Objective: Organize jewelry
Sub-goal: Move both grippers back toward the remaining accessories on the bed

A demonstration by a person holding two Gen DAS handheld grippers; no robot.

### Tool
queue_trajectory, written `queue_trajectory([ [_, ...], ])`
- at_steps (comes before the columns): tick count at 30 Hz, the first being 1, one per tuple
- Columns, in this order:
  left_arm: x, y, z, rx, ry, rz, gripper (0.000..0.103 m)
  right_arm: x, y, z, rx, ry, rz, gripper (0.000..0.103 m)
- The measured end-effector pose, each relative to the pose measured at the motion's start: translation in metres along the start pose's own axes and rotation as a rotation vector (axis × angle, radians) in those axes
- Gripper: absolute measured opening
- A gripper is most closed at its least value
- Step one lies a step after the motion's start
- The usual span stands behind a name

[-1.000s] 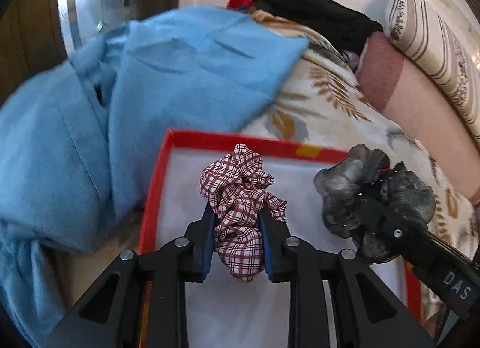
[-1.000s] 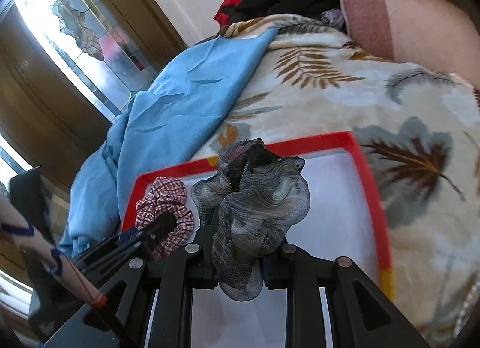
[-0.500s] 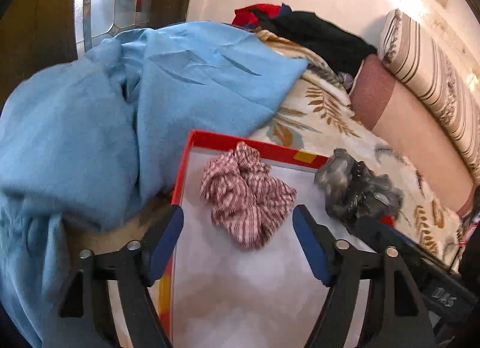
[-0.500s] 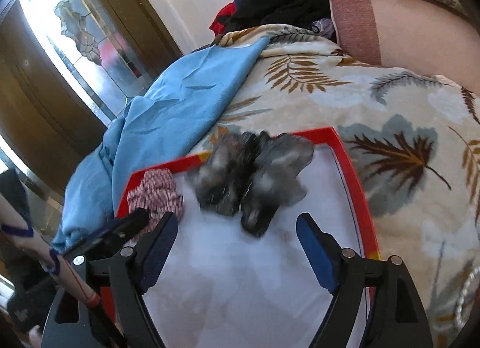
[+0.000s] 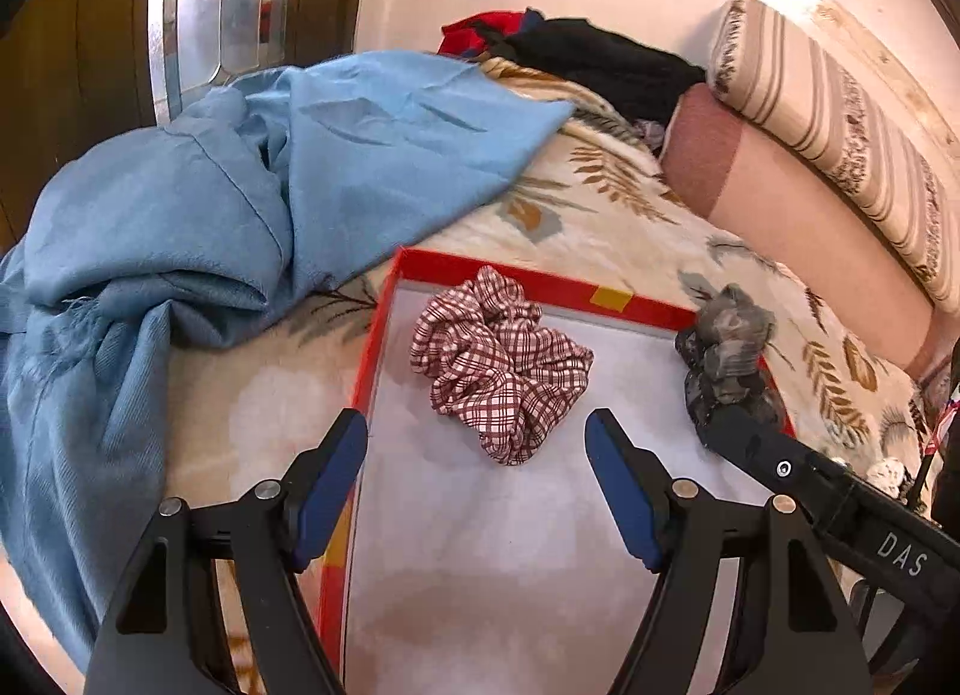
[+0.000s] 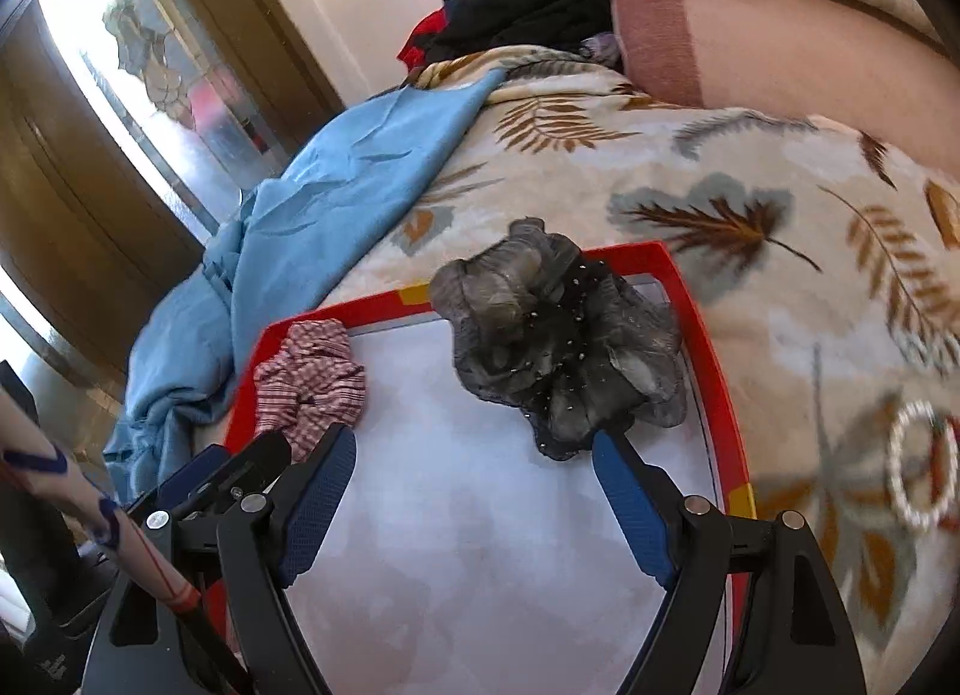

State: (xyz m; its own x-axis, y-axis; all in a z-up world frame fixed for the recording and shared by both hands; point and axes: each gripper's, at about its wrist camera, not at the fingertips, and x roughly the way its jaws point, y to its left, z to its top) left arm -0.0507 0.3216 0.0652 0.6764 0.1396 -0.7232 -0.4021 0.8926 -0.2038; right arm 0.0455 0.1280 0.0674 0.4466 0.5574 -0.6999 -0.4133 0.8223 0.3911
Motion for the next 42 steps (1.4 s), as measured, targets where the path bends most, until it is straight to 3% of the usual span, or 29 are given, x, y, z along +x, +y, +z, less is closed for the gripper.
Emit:
queue_trajectory([
  [8, -0.052, -0.023, -0.012, 0.003, -0.075, -0.041, 0.074, -0.08, -0.014, -0.013, 0.032, -0.112, 0.025, 0.085],
  [13, -0.081, -0.049, -0.038, 0.036, -0.097, -0.073, 0.074, -0.132, -0.044, -0.042, 0.049, -0.163, 0.027, 0.085],
  [24, -0.101, -0.157, -0.11, 0.277, -0.007, -0.181, 0.074, -0.244, -0.179, -0.121, 0.211, -0.268, -0.185, 0.085],
  [28, -0.1, -0.191, -0.133, 0.353, 0.035, -0.201, 0.075, -0.265, -0.224, -0.146, 0.28, -0.29, -0.25, 0.085],
  [32, -0.09, -0.214, -0.156, 0.402, 0.086, -0.201, 0.075, -0.271, -0.256, -0.159, 0.347, -0.297, -0.249, 0.085],
  [40, -0.053, -0.248, -0.192, 0.474, 0.182, -0.169, 0.075, -0.267, -0.265, -0.164, 0.366, -0.287, -0.227, 0.085],
  [42, -0.048, -0.252, -0.199, 0.49, 0.182, -0.154, 0.079, -0.268, -0.269, -0.165, 0.378, -0.282, -0.218, 0.085],
])
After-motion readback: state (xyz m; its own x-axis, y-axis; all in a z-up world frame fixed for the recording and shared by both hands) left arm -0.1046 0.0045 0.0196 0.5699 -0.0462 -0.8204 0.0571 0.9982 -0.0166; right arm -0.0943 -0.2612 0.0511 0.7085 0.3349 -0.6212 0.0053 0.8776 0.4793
